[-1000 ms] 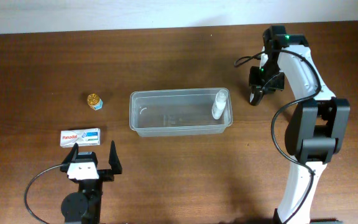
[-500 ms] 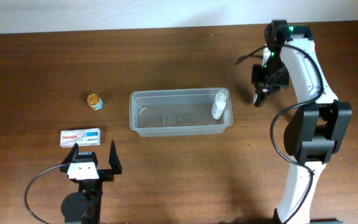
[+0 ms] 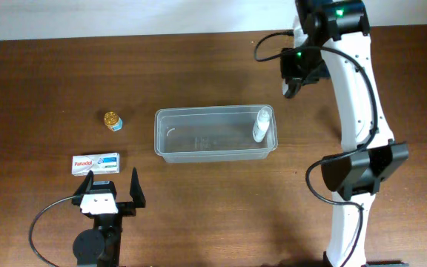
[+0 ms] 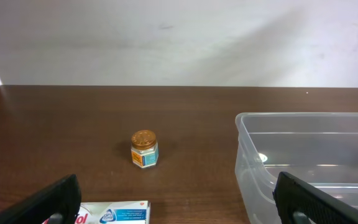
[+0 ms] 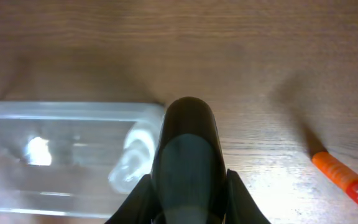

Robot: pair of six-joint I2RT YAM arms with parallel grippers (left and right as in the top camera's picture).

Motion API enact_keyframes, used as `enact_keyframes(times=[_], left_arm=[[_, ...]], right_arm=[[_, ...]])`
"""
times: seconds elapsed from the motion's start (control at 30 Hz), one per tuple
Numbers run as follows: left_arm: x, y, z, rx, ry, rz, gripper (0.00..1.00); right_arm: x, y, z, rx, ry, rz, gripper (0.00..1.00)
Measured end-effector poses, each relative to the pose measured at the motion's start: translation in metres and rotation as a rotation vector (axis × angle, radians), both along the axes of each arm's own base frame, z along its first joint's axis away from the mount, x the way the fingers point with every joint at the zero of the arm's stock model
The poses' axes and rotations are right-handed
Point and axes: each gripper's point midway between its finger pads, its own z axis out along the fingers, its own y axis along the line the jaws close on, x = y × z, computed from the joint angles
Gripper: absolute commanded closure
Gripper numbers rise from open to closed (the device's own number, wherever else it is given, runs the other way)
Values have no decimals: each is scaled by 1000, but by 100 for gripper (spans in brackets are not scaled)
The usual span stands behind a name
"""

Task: Pack container
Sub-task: 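Lower the dark bottle into the container beside the dropper bottle, release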

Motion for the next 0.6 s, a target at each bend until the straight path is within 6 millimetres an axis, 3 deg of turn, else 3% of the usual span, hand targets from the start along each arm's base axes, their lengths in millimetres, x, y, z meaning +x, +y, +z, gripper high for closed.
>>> enact_keyframes(times=[0.6], left_arm=[[0, 0, 0, 0, 0, 0, 1]], right_arm=[[-31, 101, 6, 47, -2, 226, 80]])
